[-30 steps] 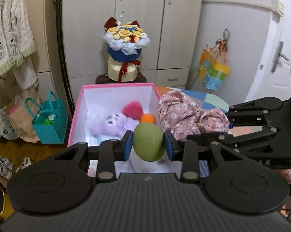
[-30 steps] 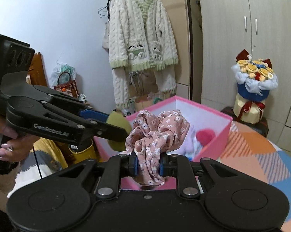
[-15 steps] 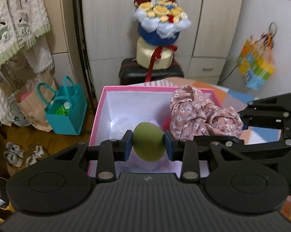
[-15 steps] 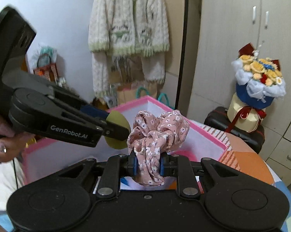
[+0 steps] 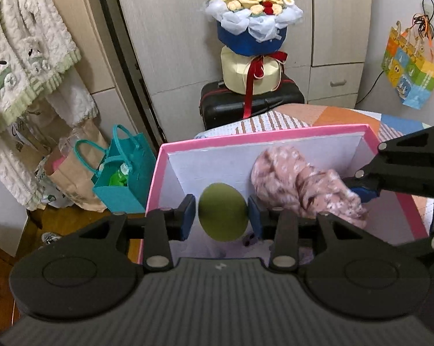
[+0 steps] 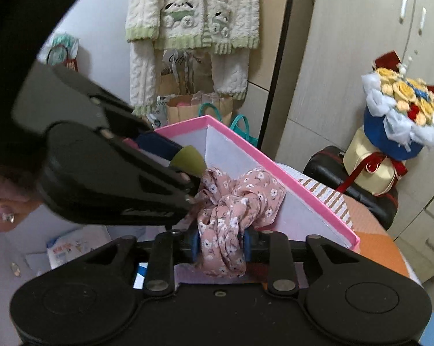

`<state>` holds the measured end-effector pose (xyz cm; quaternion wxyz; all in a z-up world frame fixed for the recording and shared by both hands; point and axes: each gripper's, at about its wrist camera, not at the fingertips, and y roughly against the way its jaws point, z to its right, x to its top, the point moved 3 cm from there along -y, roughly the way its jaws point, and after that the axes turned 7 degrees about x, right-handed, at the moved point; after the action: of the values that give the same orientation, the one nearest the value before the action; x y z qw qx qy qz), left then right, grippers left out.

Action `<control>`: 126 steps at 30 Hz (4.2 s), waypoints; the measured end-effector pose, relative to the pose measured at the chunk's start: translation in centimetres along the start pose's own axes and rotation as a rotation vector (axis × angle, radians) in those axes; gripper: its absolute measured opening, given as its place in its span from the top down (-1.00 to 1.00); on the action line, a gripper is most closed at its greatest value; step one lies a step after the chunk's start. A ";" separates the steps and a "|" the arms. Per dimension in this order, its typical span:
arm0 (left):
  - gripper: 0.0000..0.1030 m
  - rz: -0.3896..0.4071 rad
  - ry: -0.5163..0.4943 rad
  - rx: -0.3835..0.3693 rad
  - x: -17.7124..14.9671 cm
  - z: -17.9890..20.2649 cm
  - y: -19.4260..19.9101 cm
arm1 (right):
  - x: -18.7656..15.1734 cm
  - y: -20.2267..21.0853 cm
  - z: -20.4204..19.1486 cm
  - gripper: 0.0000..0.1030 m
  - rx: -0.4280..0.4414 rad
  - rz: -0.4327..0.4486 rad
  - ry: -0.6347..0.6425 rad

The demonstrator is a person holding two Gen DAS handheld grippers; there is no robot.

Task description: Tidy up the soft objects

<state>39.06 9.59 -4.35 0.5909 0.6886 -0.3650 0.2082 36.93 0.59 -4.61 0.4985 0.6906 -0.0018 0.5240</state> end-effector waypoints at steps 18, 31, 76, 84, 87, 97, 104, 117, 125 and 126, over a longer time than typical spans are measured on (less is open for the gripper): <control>-0.45 0.151 0.080 -0.004 -2.7 -3.5 7.7 | -2.2 6.5 -1.8 -0.30 -0.134 0.145 -0.054; -0.89 0.081 0.056 -0.052 -5.8 -3.1 14.7 | -4.1 13.5 -6.5 -0.34 -0.151 0.230 -0.092; -1.00 0.203 0.122 -0.078 -14.7 7.0 24.8 | -17.4 27.3 -9.9 -1.00 -0.484 0.280 -0.512; -1.00 0.280 0.103 -0.022 -16.2 8.2 25.4 | -19.1 28.5 -10.8 -1.00 -0.558 0.307 -0.529; -1.00 0.298 0.097 -0.009 -16.7 8.6 25.5 | -19.4 28.7 -11.4 -1.00 -0.602 0.311 -0.525; -1.00 0.330 0.091 0.006 -17.4 9.0 26.5 | -20.0 29.5 -12.6 -1.00 -0.653 0.312 -0.513; -1.00 0.334 0.087 0.013 -17.6 9.2 26.9 | -20.2 29.7 -13.2 -1.00 -0.674 0.307 -0.496; -1.00 0.324 0.093 0.015 -17.9 9.5 26.7 | -20.4 29.8 -14.0 -1.00 -0.696 0.320 -0.486; -1.00 0.331 0.115 0.019 -17.9 9.4 26.4 | -20.4 29.3 -14.5 -1.00 -0.739 0.333 -0.459; -1.00 0.330 0.116 0.020 -17.9 9.4 26.3 | -20.4 29.3 -14.6 -1.00 -0.748 0.331 -0.451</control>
<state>6.38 4.18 -1.84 0.5620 0.6120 -0.4363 0.3452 1.83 -14.62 0.03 0.6099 0.5507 -0.4093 0.3965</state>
